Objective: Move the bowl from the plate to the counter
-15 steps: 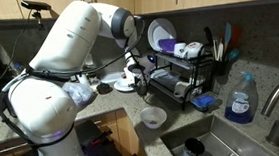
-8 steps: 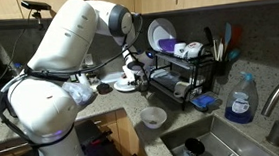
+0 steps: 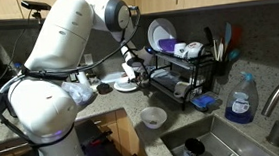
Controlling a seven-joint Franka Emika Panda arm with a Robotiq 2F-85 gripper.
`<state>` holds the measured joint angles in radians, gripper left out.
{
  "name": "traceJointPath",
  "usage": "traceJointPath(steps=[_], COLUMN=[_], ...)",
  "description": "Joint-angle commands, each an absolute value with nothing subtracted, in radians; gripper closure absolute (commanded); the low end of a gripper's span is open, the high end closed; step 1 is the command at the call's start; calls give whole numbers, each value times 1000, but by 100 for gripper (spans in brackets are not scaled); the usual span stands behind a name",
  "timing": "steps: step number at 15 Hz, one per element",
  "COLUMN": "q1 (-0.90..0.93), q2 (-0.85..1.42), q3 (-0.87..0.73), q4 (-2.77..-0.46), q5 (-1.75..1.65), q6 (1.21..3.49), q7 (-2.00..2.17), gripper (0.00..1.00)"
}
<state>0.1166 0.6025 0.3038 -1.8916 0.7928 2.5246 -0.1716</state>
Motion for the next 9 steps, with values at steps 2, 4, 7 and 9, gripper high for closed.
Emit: traceJointPath(steps=[2, 4, 7, 9], q1=[65, 40, -14, -38], q2=[481, 447, 392, 358], q3=[313, 313, 312, 295], q4=[-1982, -2011, -2072, -2110], q5=[841, 873, 991, 1072], q6=[2495, 2490, 2475, 2444], q7=[-209, -231, -329, -401], gripper=[98, 98, 98, 98])
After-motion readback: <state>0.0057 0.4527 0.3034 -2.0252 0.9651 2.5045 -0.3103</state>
